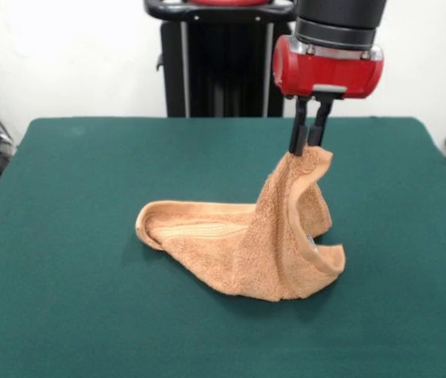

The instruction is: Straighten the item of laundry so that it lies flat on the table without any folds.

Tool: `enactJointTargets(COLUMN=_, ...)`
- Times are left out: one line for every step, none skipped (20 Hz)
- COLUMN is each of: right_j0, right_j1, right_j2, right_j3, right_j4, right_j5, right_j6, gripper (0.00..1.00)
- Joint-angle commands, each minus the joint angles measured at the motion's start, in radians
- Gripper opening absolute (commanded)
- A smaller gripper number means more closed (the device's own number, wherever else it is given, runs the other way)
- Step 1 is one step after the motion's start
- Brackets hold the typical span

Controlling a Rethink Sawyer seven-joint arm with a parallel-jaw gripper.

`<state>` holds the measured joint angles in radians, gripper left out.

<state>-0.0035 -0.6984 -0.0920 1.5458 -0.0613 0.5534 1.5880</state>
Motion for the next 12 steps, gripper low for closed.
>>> enactJointTargets(right_j0=-0.104, right_j1=-0.066, right_j2=0.146, right_j3=0.079, right_j4=-0.028, right_j5=0.051, right_j6=-0.085, gripper=0.0)
enactJointTargets(right_j0=-0.101, right_j1=-0.071, right_j2=0.147, right_j3=0.089, right_j4=-0.024, right_j5=0.039, right_j6=-0.068, gripper=0.0)
enactJointTargets(right_j0=-0.097, right_j1=-0.073, right_j2=0.148, right_j3=0.093, right_j4=-0.024, right_j5=0.032, right_j6=-0.048, gripper=0.0)
enactJointTargets(right_j0=-0.093, right_j1=-0.069, right_j2=0.148, right_j3=0.079, right_j4=-0.021, right_j5=0.039, right_j6=-0.034, gripper=0.0)
enactJointTargets(right_j0=-0.088, right_j1=-0.069, right_j2=0.147, right_j3=0.079, right_j4=-0.023, right_j5=0.036, right_j6=-0.019, gripper=0.0)
enactJointTargets(right_j0=-0.084, right_j1=-0.08, right_j2=0.148, right_j3=0.111, right_j4=-0.028, right_j5=0.011, right_j6=-0.004, gripper=0.0)
enactJointTargets(right_j0=-0.082, right_j1=-0.08, right_j2=0.148, right_j3=0.115, right_j4=-0.03, right_j5=0.007, right_j6=0.003, gripper=0.0)
enactJointTargets(right_j0=-0.086, right_j1=-0.081, right_j2=0.15, right_j3=0.119, right_j4=-0.032, right_j5=0.005, right_j6=0.003, gripper=0.0)
enactJointTargets(right_j0=-0.089, right_j1=-0.082, right_j2=0.152, right_j3=0.12, right_j4=-0.032, right_j5=0.006, right_j6=0.003, gripper=0.0)
enactJointTargets(right_j0=-0.092, right_j1=-0.082, right_j2=0.154, right_j3=0.116, right_j4=-0.032, right_j5=0.013, right_j6=0.001, gripper=0.0)
enactJointTargets(right_j0=-0.096, right_j1=-0.083, right_j2=0.156, right_j3=0.114, right_j4=-0.034, right_j5=0.019, right_j6=-0.004, gripper=0.0)
enactJointTargets(right_j0=-0.099, right_j1=-0.083, right_j2=0.157, right_j3=0.107, right_j4=-0.035, right_j5=0.03, right_j6=-0.009, gripper=0.0)
